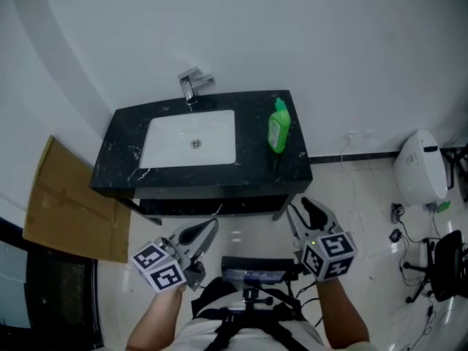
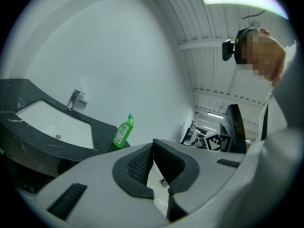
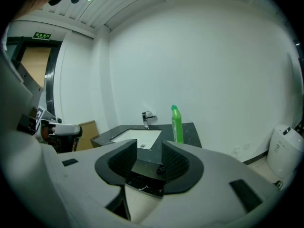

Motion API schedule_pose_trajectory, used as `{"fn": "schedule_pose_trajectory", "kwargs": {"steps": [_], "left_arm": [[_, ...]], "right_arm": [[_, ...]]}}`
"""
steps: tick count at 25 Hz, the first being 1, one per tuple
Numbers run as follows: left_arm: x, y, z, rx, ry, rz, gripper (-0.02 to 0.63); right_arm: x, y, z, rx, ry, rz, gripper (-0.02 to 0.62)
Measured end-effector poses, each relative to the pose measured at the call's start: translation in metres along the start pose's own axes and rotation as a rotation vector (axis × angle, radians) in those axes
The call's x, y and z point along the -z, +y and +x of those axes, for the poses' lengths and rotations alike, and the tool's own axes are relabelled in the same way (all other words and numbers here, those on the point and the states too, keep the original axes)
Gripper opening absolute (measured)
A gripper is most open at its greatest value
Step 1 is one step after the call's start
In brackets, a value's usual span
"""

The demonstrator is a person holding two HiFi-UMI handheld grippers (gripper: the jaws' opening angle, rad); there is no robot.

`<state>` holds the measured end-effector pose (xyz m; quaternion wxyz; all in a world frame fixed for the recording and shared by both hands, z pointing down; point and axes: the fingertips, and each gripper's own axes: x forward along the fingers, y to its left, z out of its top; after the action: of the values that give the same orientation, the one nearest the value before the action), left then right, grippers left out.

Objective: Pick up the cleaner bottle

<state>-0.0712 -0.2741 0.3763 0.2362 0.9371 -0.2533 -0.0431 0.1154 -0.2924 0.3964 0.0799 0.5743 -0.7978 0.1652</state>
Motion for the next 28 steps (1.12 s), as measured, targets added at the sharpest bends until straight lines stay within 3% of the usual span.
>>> {"fn": "schedule_pose_trajectory", "kwargs": {"steps": [6, 28], "left_arm": [[-0.005, 0.020, -0.004, -0.003, 0.011, -0.019, -0.005], [-0.055, 0.124, -0.020, 0.122, 0.072, -0.039, -0.005]], "right_arm": [[0.001, 0.003, 0.018, 0.009, 0.023, 0.008, 0.167], [-0.024, 0.041, 0.095, 0.163, -0.002, 0.050, 0.167]]}}
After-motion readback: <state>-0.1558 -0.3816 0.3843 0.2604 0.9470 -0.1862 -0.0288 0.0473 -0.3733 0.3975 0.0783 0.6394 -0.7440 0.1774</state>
